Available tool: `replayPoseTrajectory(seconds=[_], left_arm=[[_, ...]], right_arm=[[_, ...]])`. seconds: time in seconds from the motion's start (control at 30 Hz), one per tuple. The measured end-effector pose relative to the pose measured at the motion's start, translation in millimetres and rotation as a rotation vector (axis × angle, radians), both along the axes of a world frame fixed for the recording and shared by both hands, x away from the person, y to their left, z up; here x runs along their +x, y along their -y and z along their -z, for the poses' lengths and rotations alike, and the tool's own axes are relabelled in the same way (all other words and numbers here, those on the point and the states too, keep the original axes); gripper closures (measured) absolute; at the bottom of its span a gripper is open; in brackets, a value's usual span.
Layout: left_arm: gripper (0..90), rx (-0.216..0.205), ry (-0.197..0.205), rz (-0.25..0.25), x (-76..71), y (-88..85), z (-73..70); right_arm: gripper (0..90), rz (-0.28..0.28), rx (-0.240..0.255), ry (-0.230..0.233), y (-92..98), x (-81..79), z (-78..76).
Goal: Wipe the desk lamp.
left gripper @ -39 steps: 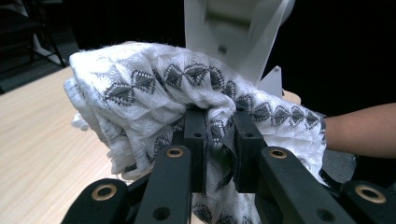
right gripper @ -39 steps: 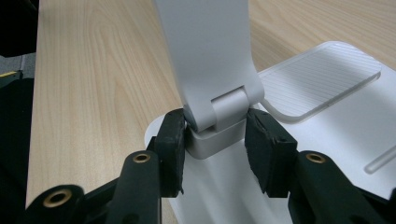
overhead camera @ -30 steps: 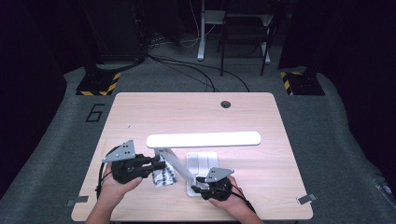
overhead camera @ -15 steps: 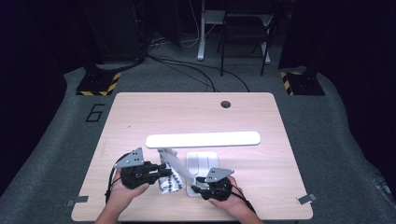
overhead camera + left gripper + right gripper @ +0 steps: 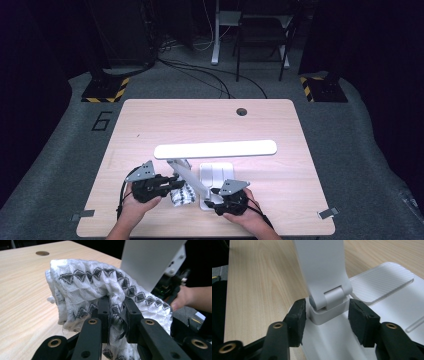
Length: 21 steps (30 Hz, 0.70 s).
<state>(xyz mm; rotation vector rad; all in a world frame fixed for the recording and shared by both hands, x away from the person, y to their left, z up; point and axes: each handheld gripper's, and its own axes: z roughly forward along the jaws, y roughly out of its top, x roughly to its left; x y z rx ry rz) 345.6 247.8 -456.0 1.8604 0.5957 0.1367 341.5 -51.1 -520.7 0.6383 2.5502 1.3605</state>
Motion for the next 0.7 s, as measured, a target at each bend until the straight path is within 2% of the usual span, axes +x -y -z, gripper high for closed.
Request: replayPoseTrajectory(seconds=[0.17,0.23,0.27,0.4,0.53,0.63,0.7], left_arm=[[78.7,0.011,-0.005,-0.007,3.9,0.6,7.7],[78.7,0.011,-0.010,-0.007,5.9,1.0,11.1],[78.7,0.024,-0.006,-0.006,8.6,0.9,13.7],[78.7,0.022,-0.023,-0.013,12.3,1.4,18.7],[78.7,0.043,-0.040,-0.015,17.0,5.7,28.2],[78.5,0.046,-0.054,-0.019,18.5,8.1,32.2],[78.5,0.062,-0.062,-0.016,20.3,10.8,35.7]], right_arm=[[38.1,0.008,-0.002,0.001,-2.1,2.2,0.6],[36.8,0.000,-0.002,0.010,-4.4,2.9,0.9],[36.3,0.009,-0.002,0.009,-5.9,2.8,1.0],[36.7,0.005,0.000,0.014,-9.0,5.5,1.2],[42.4,-0.011,-0.017,0.027,-13.1,9.1,-0.4],[42.7,-0.015,-0.016,0.034,-14.3,10.4,-0.7],[44.3,-0.016,-0.013,0.028,-15.0,10.9,-0.7]])
